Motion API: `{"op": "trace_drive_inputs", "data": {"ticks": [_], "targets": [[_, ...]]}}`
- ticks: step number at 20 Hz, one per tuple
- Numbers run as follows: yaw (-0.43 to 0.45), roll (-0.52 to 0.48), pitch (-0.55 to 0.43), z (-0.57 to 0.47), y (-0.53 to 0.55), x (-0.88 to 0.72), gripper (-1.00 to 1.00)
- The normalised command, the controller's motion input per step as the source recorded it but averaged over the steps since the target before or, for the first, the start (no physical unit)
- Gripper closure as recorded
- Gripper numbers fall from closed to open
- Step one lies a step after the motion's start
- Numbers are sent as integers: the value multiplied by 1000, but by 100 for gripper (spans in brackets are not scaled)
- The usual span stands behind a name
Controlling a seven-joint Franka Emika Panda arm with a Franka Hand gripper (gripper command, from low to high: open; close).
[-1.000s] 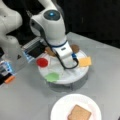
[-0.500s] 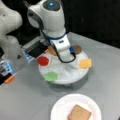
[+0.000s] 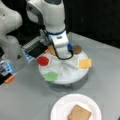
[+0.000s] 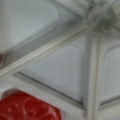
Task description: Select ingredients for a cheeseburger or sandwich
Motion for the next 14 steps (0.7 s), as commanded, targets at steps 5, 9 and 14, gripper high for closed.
{"op": "trace_drive_inputs", "data": {"ticks": [5, 9, 14], "targets": [[-325, 51, 358, 267, -193, 242, -100], [-257, 200, 293, 98, -180, 300, -100], [-267, 246, 232, 86, -46, 255, -100]]}}
